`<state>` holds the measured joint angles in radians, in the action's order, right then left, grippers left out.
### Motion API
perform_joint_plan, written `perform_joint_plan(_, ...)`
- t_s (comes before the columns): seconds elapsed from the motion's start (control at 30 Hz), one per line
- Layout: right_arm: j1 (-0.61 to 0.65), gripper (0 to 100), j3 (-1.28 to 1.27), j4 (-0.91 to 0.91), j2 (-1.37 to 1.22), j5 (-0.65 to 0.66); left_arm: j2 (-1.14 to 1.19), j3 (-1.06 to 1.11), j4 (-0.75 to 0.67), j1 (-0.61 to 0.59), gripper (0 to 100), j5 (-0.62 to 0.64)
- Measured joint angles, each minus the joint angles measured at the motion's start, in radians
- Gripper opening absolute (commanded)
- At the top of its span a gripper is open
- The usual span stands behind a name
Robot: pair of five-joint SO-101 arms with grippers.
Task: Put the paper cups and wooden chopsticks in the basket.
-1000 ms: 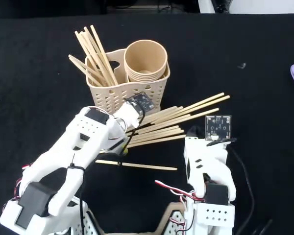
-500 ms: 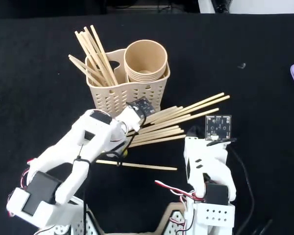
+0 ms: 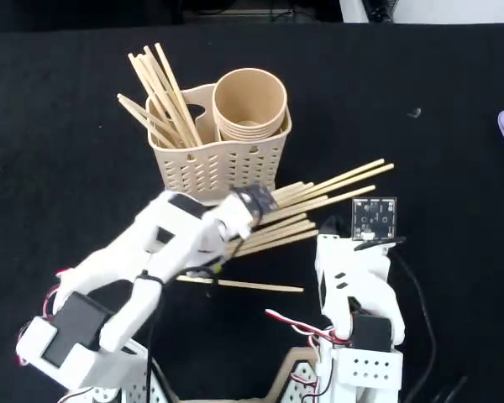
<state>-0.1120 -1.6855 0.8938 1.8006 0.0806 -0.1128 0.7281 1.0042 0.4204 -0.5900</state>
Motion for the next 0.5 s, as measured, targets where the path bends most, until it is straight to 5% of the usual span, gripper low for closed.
perform_joint_plan(0.5, 0.015, 1.2, 0.000, 0.017, 0.000, 0.029, 0.002, -0.040, 0.115, 0.040, 3, 0.002)
